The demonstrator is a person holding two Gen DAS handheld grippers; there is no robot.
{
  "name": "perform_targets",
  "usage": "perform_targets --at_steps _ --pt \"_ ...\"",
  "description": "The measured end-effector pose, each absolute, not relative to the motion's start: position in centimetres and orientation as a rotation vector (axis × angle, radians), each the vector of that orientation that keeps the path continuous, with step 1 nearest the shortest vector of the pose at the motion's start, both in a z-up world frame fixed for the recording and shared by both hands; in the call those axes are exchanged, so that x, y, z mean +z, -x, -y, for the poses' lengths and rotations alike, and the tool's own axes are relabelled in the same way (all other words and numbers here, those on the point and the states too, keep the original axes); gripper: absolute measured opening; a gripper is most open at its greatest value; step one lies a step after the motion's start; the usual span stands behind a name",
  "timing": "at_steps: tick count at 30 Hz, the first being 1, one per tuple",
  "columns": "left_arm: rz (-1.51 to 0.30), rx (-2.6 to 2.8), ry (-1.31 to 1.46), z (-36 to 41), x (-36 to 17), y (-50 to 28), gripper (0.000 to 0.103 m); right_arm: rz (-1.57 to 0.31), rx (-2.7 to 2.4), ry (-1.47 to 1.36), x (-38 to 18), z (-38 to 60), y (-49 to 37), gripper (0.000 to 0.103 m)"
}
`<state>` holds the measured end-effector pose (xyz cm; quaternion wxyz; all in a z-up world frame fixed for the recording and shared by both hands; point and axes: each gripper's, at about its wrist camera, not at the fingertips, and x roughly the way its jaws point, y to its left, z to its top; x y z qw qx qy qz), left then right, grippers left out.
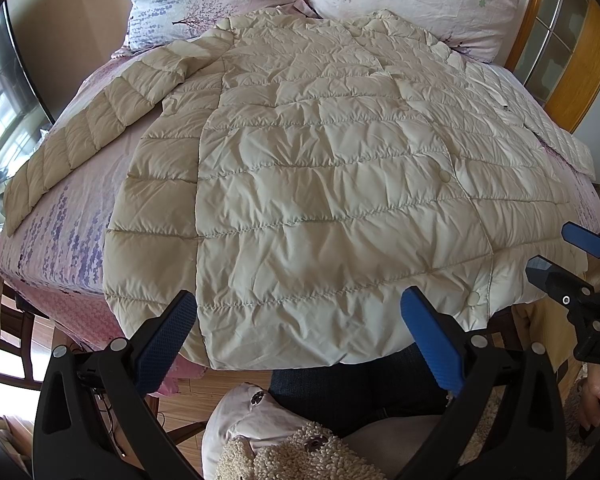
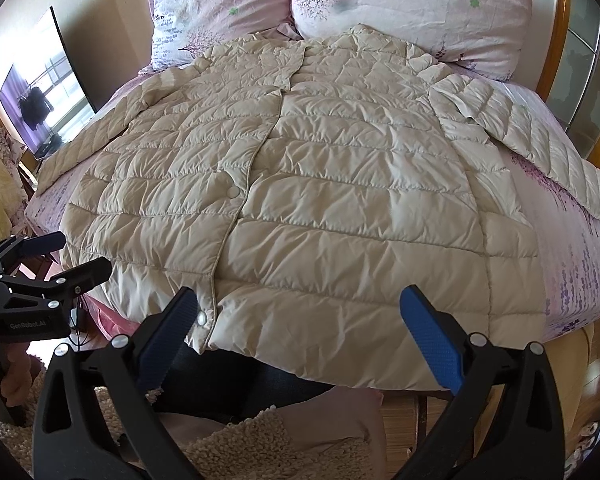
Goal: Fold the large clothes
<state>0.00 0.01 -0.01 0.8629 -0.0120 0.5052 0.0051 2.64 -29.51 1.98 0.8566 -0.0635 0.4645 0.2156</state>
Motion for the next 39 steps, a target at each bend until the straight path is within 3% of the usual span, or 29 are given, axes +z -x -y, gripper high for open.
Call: perform_targets --at_steps 39 --pt "-1.065 0.012 0.028 -0.16 -0.17 -0.41 0.102 -0.983 0.482 0.037 2.29 29.91 -3.14 0.101"
